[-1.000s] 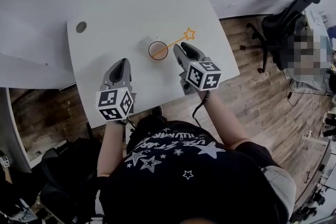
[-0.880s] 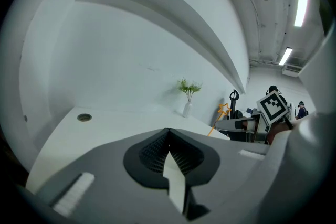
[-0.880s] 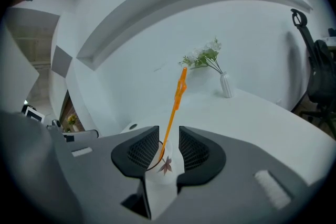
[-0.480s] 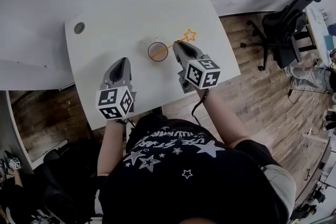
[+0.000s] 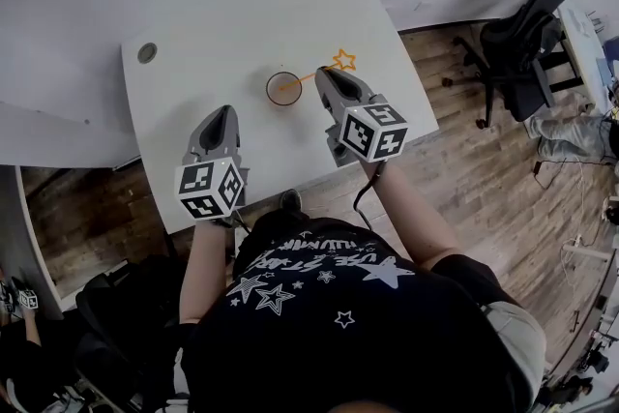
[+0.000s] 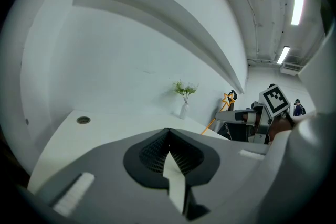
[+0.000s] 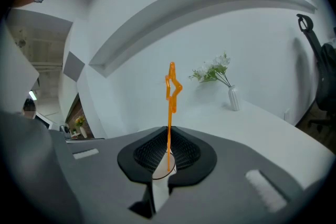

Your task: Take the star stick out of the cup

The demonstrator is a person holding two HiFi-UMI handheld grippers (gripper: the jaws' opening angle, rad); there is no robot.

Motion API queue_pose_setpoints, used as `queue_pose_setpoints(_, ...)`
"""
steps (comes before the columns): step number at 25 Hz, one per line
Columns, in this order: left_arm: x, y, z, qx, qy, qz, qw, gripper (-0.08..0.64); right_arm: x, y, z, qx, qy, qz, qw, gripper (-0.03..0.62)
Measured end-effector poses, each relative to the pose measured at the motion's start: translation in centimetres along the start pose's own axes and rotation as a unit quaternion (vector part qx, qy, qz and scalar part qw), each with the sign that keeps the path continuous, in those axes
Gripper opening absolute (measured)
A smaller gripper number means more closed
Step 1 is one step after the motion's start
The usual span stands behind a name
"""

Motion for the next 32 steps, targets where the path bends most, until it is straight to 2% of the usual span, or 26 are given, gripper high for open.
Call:
queue_pose_setpoints(8, 1.1, -2.8, 3.0, -0.006, -0.024, -0.017, 0.9995, 0.003, 3.2, 2.2, 4.5, 0.017, -0.057, 0.025, 0.998, 0.032)
queue_pose_setpoints(14, 1.2, -5.3, 5.8, -0.008, -0.040, -0.026, 0.9988, 0.003, 4.0, 3.5, 9.0, 0.027, -0.084, 0.035, 0.996, 0.032)
queue_pose_setpoints(32, -3.0, -13.6, 18.1, 0.003, -0.055, -0.033, 0.9979, 0.003, 0.0, 6.5, 23.9, 0.041, -0.088, 0.037, 0.995, 0.032)
Point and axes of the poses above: the fingertips, and each gripper's own axes: z backward along the fingers, y to its left, x out of its top, the point moved 8 cm from there along z, backward along the fingers, and after that the axes turned 3 degrees about -y, right-handed, at the moved point
